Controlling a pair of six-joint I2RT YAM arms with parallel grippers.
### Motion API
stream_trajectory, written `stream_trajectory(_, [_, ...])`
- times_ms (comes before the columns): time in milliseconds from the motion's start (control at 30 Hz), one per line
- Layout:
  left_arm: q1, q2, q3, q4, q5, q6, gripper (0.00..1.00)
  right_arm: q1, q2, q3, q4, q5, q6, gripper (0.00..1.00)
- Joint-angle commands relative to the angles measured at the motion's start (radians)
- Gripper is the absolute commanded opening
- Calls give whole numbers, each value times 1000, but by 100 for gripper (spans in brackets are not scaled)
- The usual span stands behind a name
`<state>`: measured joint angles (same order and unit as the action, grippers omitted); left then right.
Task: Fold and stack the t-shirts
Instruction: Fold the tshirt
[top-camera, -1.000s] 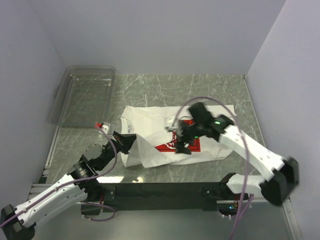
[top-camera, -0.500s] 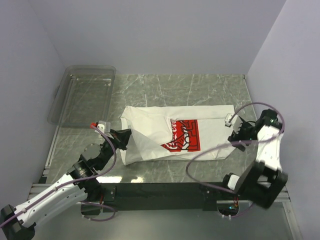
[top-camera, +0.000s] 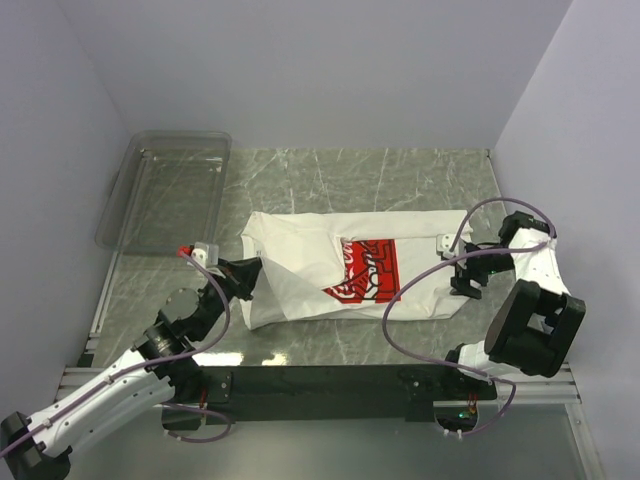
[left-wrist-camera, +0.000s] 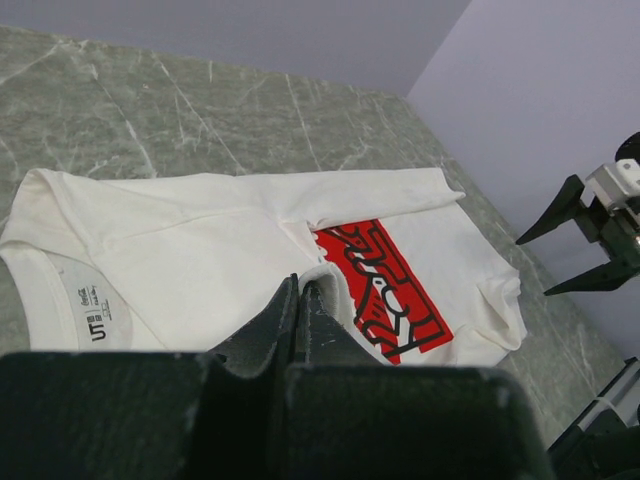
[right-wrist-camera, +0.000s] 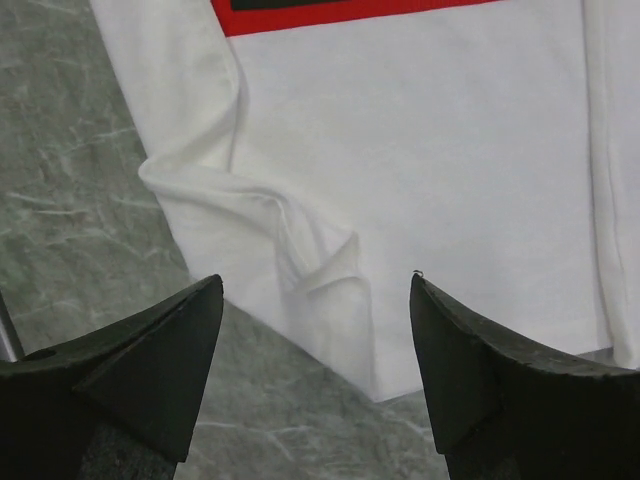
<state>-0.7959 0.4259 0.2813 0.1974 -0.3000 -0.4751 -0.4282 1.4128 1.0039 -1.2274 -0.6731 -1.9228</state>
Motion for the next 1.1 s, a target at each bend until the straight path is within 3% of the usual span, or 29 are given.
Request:
stream_trajectory(0, [4, -36, 24, 13, 10, 0, 1, 31, 5, 2, 77, -33, 45, 81])
stream_trajectory(400, [3, -110, 13, -50, 1, -10, 1, 140, 72, -31, 175, 56, 142, 72])
stream_trajectory(700, [3, -121, 15, -69, -8, -11, 1, 167, 110, -48, 167, 136, 142, 55])
stream_trajectory(800, [3, -119, 12, -64, -10, -14, 1, 183, 115, -65, 149, 165, 130, 36])
stream_trajectory(833, [3, -118, 10, -62, -16, -19, 1, 187, 114, -77, 155, 182, 136, 19])
stream_trajectory(933, [3, -111, 21, -87, -56, -37, 1, 180, 69, -58, 152, 130, 183, 0])
stream_trajectory(1067, [4, -102, 55, -125, -114, -46, 1, 114, -18, 41, 144, 9, 336, 0])
